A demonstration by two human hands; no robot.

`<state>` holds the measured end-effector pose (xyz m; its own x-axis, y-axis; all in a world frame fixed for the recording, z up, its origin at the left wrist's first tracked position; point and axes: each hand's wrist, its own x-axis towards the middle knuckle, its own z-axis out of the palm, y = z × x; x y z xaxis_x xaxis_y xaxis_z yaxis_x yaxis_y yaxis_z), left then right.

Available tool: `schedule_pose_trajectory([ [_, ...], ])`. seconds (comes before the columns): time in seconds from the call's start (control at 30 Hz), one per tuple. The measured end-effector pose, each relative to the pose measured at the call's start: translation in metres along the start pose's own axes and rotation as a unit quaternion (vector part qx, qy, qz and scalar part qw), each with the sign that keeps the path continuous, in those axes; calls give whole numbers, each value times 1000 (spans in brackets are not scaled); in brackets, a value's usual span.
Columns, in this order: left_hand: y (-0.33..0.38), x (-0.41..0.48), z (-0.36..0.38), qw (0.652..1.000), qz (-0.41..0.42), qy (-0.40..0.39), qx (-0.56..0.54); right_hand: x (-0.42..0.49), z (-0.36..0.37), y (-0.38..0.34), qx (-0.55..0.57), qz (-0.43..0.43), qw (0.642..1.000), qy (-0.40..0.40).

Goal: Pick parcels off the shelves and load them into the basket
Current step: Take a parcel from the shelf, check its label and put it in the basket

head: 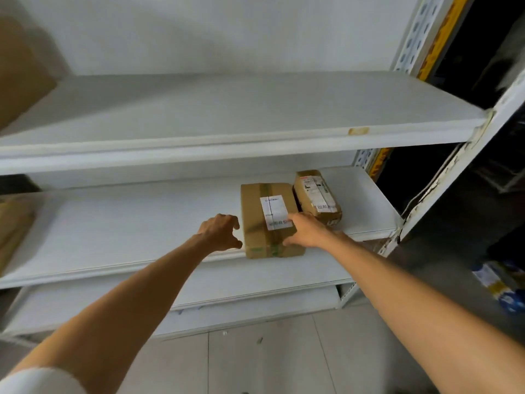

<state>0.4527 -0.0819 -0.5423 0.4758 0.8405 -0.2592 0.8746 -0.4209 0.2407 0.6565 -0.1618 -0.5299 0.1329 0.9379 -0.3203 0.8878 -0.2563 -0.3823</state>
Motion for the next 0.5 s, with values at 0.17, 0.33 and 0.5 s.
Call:
schedule_pose_trajectory([
  [0.17,-1,30,17,1000,10,-21,-16,20,10,15,8,32,999,3],
  [0.33,2,47,35,998,-12,-21,-52,39,22,22,16,39,999,1],
  [0.5,3,58,47,987,-63,3,-151,57,39,19,29,67,997,19],
])
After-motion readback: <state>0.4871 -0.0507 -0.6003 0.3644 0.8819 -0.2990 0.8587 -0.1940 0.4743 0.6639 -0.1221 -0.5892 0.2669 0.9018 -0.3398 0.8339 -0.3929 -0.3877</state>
